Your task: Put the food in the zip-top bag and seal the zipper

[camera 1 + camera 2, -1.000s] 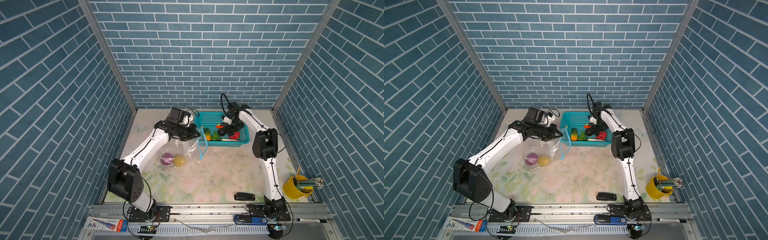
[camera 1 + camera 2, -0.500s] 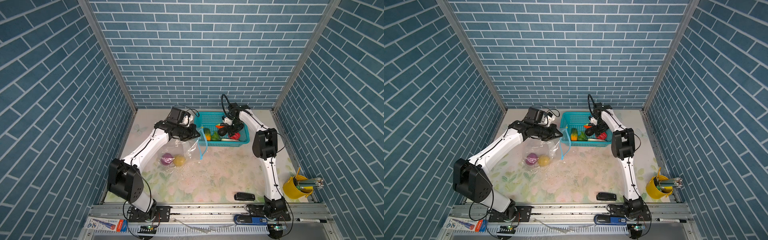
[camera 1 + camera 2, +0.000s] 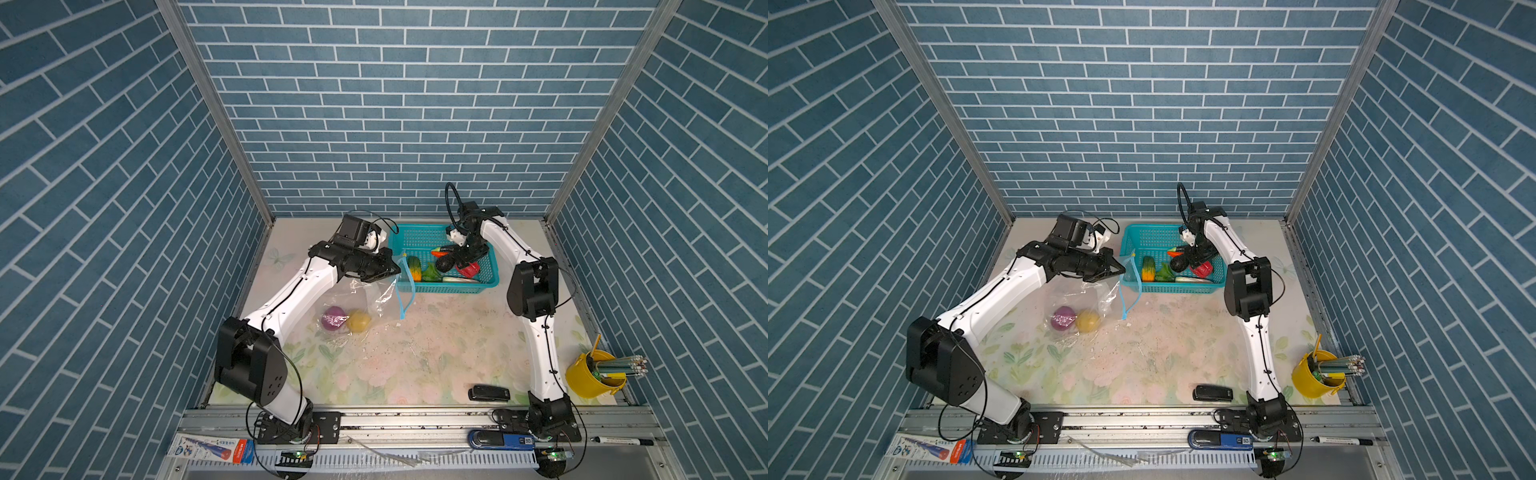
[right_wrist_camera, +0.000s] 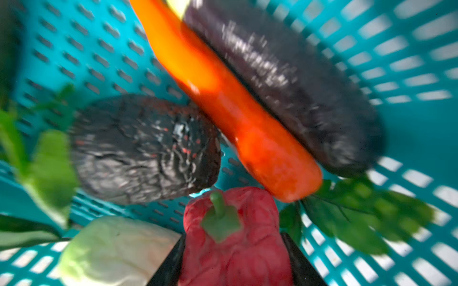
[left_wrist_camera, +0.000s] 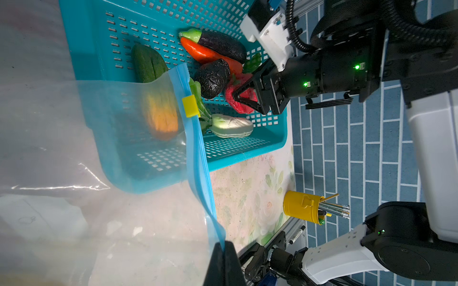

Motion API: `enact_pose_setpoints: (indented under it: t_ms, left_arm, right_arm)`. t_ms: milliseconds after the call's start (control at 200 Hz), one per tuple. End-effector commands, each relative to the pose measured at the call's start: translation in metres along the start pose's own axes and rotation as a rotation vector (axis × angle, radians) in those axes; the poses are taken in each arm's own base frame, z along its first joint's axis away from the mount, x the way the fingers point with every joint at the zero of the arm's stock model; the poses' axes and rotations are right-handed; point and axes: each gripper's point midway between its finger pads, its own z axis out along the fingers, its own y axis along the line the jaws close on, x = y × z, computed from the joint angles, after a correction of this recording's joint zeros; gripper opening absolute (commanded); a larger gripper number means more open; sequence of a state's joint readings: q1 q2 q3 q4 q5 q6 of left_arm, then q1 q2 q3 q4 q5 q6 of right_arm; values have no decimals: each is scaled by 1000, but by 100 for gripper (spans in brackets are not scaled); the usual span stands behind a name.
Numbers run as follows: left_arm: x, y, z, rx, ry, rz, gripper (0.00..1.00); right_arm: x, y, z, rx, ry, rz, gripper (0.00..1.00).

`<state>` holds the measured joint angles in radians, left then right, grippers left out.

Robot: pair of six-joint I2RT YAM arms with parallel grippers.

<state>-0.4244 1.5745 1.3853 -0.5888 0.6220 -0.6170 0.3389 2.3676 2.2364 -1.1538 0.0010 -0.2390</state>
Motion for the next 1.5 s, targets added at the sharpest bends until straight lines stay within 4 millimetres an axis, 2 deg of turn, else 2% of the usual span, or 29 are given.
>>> enact_pose_setpoints:
  t_ms: [0,30,40,55,160,210,325,425,460,615,970,1130,1235,1495]
  left_arm:
    - [-1,-9,-9,15,-23,22,0]
    - [-1,-10,-9,17,-24,19,0]
    - [-2,-10,-9,19,-25,19,0]
    - [-2,-10,-8,20,-26,19,0]
    - [-3,-11,-7,26,-29,16,0]
    - [-4,-10,-6,26,-28,13,0]
    - [-6,-12,-5,32,-29,13,0]
    - [-7,-13,-6,34,-35,15,0]
    - [-7,-14,-7,33,-38,16,0]
    - [-8,-14,-7,34,-42,14,0]
    - [-12,-15,-7,27,-44,19,0]
    - [-14,-17,-8,28,-47,19,0]
    - [-15,-18,-8,30,-51,21,0]
    - [-14,-17,-8,26,-50,22,0]
  right_arm:
    - [-20,0,-52,2,-176,120,39]
    - [-21,2,-49,-4,-194,136,39]
    - [-24,3,-61,-2,-227,141,39]
    - [-25,4,-65,-2,-246,152,39]
    - [-34,15,-80,-9,-369,228,36]
    - [-38,14,-88,20,-428,289,36]
    - [-43,23,-103,-35,-545,407,35]
    - [-43,34,-110,-113,-606,494,33]
    - [-43,46,-113,-179,-625,505,33]
    - [-39,72,-129,-338,-686,579,33]
    - [-23,122,-147,-537,-699,615,33]
    - [-25,151,-166,-662,-806,629,31]
    - [-22,158,-172,-675,-833,617,31]
    - [-17,186,-172,-719,-807,577,31]
